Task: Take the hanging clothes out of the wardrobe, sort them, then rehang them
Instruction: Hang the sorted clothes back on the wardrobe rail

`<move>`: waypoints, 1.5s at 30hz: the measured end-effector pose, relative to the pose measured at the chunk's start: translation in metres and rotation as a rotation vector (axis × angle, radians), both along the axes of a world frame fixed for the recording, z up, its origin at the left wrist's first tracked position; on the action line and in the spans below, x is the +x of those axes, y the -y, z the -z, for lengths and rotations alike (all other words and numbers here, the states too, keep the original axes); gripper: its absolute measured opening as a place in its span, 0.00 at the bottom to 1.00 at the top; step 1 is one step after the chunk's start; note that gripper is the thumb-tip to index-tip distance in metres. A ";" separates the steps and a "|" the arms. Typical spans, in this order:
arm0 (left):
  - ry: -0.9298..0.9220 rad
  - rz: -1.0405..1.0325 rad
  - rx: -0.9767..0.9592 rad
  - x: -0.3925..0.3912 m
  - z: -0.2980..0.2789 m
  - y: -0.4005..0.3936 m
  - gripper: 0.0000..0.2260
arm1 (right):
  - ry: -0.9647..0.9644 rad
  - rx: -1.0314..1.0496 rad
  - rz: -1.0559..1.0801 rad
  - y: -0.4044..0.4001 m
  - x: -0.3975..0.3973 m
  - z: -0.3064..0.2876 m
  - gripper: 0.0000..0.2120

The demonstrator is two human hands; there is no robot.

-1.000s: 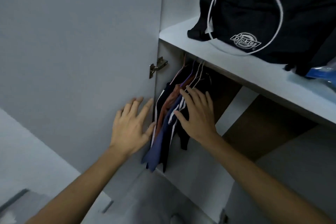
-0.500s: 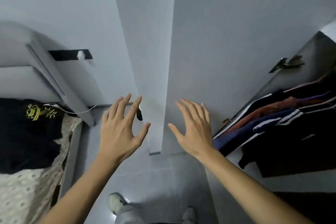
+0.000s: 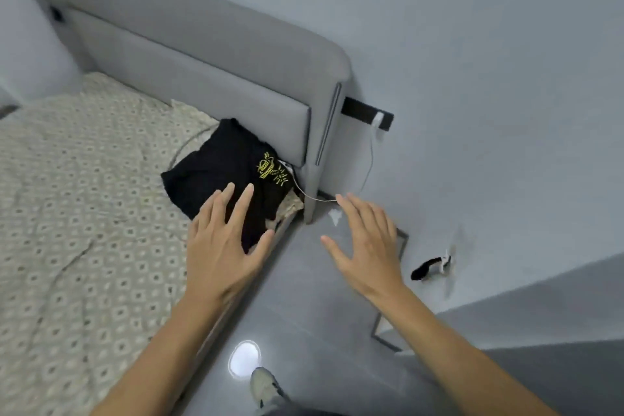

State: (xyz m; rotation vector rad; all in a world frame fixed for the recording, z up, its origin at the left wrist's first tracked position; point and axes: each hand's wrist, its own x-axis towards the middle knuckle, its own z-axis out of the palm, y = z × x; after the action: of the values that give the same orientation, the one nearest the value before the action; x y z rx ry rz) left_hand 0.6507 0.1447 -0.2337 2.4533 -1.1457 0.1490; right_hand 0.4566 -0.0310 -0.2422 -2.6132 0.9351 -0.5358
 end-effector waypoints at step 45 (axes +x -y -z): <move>-0.423 -0.619 0.338 0.549 0.223 0.108 0.34 | -0.391 -0.123 -0.879 0.234 0.739 0.199 0.28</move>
State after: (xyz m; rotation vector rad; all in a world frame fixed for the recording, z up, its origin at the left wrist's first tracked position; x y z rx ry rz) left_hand 1.1997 0.0367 -0.4570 2.8672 -0.2264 -0.3981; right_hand 1.1956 -0.2651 -0.4416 -2.9226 -0.2312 0.1557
